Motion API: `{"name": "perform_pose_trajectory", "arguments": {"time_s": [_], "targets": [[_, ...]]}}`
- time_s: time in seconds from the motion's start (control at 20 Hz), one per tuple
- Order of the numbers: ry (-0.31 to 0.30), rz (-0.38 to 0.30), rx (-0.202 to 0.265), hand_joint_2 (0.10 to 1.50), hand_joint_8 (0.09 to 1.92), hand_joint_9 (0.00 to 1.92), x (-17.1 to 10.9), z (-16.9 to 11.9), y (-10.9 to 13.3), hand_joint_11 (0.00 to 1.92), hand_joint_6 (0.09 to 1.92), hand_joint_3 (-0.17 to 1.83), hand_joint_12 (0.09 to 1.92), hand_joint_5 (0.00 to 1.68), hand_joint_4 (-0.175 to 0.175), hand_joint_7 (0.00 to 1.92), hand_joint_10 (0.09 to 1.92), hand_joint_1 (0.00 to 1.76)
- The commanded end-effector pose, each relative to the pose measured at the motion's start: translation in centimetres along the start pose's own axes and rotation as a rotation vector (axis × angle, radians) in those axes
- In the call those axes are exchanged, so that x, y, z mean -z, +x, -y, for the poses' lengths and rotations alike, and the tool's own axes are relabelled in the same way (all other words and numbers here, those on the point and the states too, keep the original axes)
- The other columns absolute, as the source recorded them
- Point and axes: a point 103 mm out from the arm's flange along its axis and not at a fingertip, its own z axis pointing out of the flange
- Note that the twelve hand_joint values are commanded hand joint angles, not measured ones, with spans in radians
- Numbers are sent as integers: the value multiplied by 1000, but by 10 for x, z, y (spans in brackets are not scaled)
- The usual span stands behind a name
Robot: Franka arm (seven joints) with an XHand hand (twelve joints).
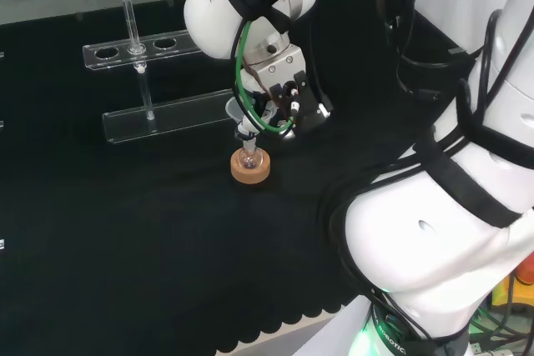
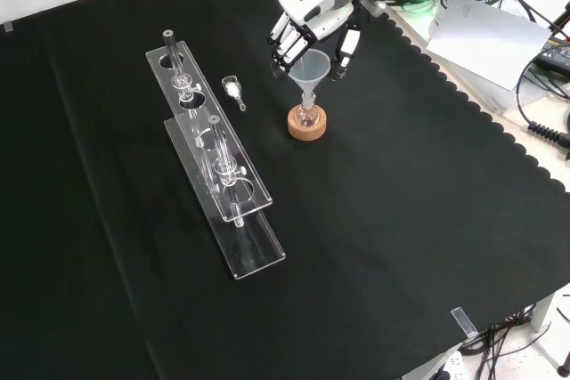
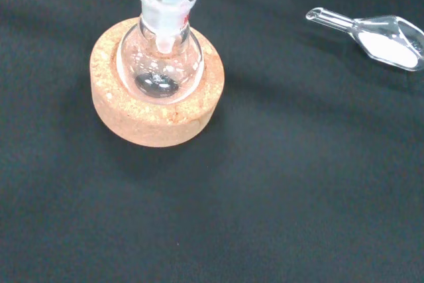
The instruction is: Place the funnel on the round-bottom flask.
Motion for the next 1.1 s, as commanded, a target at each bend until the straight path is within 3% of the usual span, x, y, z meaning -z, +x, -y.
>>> {"name": "perform_pose_trajectory", "arguments": {"time_s": [0.05, 0.35, 1.1], "targets": [[11, 0, 12, 1103, 746, 650, -1, 0, 1, 446, 555, -175, 1302, 373, -72, 284, 591, 802], [17, -5, 17, 1068, 738, 523, -1, 1, 1, 350, 354, -175, 1333, 344, -78, 173, 666, 773], [28, -19, 38, 998, 702, 402, 1, 5, 0, 247, 131, -175, 1375, 288, -78, 28, 693, 690]]}}
